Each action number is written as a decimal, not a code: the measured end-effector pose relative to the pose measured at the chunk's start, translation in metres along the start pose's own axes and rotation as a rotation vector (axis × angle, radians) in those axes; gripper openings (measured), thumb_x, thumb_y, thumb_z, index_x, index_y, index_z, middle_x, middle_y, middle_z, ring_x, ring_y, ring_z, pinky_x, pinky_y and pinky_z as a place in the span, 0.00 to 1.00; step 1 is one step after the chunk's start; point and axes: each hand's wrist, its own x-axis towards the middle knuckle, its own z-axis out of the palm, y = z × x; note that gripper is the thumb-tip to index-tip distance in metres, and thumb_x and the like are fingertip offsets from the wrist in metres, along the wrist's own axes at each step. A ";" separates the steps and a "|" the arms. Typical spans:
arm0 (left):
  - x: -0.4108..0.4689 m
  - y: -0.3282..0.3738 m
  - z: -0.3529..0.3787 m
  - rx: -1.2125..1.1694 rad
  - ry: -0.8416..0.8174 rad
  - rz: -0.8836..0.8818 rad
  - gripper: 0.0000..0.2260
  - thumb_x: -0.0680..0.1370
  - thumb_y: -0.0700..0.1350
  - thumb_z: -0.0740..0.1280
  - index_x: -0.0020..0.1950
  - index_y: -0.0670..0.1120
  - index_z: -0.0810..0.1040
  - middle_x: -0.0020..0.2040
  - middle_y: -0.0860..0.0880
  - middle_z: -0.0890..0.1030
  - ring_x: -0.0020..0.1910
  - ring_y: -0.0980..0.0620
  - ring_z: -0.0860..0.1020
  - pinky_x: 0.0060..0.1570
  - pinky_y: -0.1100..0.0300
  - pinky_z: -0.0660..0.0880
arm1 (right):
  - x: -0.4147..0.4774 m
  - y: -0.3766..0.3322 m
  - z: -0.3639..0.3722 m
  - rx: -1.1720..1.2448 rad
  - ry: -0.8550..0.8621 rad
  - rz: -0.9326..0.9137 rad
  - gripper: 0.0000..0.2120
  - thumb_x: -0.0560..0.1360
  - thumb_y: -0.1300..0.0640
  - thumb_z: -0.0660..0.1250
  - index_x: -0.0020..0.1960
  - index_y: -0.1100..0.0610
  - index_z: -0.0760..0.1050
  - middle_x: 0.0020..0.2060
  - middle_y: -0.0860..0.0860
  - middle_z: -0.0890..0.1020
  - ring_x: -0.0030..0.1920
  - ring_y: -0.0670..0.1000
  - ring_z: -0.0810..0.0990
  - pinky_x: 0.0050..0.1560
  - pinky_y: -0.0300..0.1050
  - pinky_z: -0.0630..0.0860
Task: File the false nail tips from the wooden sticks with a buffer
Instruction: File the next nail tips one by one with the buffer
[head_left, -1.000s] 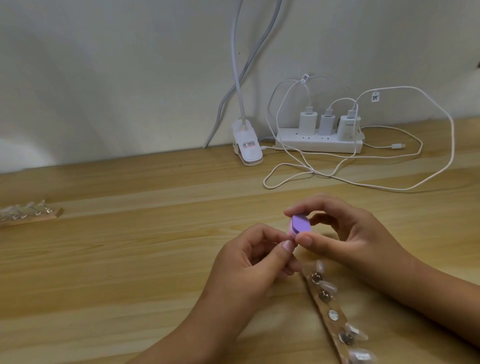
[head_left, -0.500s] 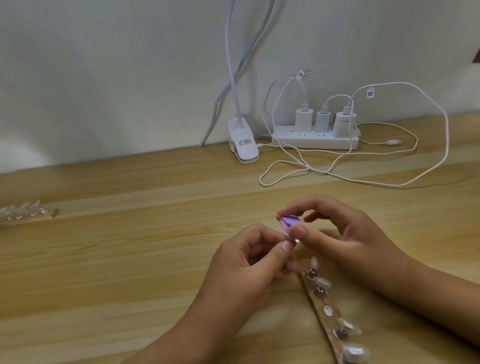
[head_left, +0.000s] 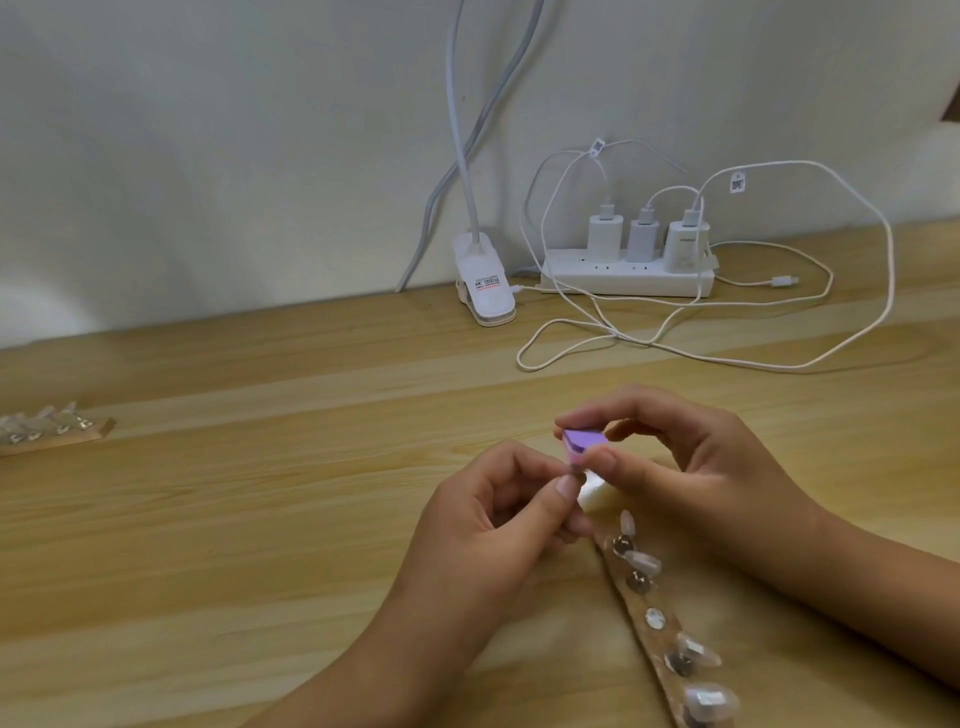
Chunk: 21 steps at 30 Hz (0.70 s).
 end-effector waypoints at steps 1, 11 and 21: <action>0.000 0.000 0.000 0.004 -0.002 0.003 0.04 0.71 0.48 0.69 0.40 0.50 0.81 0.34 0.48 0.83 0.34 0.58 0.80 0.38 0.68 0.74 | -0.001 -0.001 0.000 -0.026 -0.002 -0.058 0.10 0.73 0.45 0.71 0.53 0.46 0.82 0.50 0.43 0.83 0.55 0.49 0.80 0.55 0.41 0.76; 0.000 -0.001 -0.001 0.020 0.001 0.013 0.03 0.74 0.47 0.69 0.41 0.51 0.81 0.34 0.49 0.83 0.36 0.58 0.81 0.38 0.69 0.74 | 0.000 0.001 0.000 -0.019 -0.004 -0.040 0.12 0.72 0.44 0.71 0.53 0.46 0.82 0.51 0.43 0.83 0.55 0.50 0.80 0.55 0.39 0.76; -0.001 -0.002 -0.001 0.016 0.007 0.021 0.03 0.72 0.49 0.68 0.41 0.51 0.81 0.35 0.50 0.83 0.37 0.58 0.81 0.39 0.69 0.74 | -0.001 -0.002 0.000 -0.042 0.005 -0.085 0.13 0.72 0.46 0.68 0.55 0.48 0.80 0.51 0.43 0.83 0.55 0.48 0.79 0.55 0.41 0.76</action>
